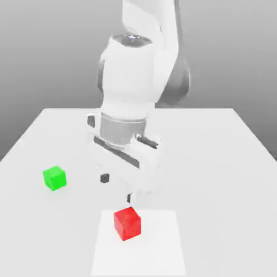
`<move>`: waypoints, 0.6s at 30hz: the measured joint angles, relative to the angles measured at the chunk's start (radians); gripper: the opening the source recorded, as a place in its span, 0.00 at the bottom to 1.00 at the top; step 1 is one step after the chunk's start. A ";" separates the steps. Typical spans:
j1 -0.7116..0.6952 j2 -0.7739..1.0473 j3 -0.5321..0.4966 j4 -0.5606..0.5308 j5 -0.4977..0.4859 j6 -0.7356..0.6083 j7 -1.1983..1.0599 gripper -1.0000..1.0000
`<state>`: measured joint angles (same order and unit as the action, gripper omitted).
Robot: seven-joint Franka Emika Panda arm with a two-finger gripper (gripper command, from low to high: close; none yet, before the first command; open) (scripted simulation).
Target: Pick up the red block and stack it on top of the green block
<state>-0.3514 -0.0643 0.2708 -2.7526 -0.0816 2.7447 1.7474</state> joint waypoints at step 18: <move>0.034 0.223 -0.061 0.000 -0.100 0.134 0.169 0.50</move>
<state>-0.3174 0.1591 0.2096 -2.7530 -0.1819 2.8783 1.9167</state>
